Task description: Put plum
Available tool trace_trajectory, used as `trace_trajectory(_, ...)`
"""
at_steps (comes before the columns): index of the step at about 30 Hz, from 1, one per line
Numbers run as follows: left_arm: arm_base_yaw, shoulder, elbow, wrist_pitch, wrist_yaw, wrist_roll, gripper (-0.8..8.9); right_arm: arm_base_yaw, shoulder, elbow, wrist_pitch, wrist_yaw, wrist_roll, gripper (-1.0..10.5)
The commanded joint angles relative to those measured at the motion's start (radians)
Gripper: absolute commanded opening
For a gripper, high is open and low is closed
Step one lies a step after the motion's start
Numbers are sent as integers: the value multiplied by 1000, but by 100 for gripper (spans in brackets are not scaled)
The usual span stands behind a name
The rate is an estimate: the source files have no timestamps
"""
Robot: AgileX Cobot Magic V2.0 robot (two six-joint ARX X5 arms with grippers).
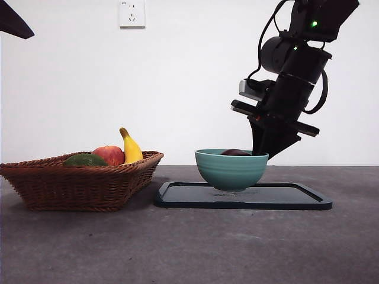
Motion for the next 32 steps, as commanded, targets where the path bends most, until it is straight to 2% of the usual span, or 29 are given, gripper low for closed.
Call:
trace_trajectory(1,-5,5,12,7,6,19,436,0,28,31,23,0,-3,10)
trace_trajectory(18,-5,5,12,7,6,19,436,-4,72,31,19,-3,5,15)
trace_trajectory(23,-5,5,12,7,6,19,436,-5,69,44,6,-3,27,144)
trace_trajectory(32,-5,5,12,7,6,19,436,-5,27,174,-114,0,22,151)
